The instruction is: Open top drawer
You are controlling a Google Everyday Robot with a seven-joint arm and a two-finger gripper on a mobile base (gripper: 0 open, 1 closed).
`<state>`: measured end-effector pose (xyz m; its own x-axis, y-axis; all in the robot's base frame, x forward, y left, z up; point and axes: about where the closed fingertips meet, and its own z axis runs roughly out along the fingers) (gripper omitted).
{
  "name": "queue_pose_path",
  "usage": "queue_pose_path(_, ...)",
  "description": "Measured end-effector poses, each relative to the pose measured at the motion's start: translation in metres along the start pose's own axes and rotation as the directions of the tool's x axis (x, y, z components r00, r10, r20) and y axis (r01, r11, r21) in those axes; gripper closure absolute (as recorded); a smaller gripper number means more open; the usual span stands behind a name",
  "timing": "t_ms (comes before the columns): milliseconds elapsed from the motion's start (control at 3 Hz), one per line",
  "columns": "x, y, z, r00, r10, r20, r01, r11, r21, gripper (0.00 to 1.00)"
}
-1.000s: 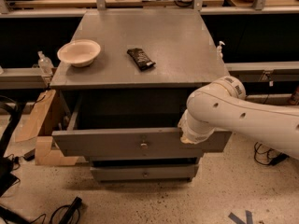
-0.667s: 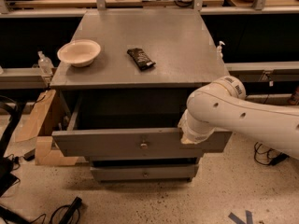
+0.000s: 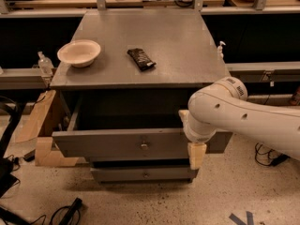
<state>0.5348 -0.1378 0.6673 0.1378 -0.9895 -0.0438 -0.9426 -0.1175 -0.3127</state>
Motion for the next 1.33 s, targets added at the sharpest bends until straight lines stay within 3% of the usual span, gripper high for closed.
queue_pose_path(333,0.000,0.000,0.000,1.000,0.000,0.000,0.000,1.0000,0.000,0.00)
queue_pose_path(667,0.001,0.006,-0.008,1.000,0.001,-0.018,-0.002,0.9997,-0.025,0.16)
queue_pose_path(1333,-0.010,0.032,-0.019,0.999,0.012,-0.035,-0.017,0.9873,-0.158,0.63)
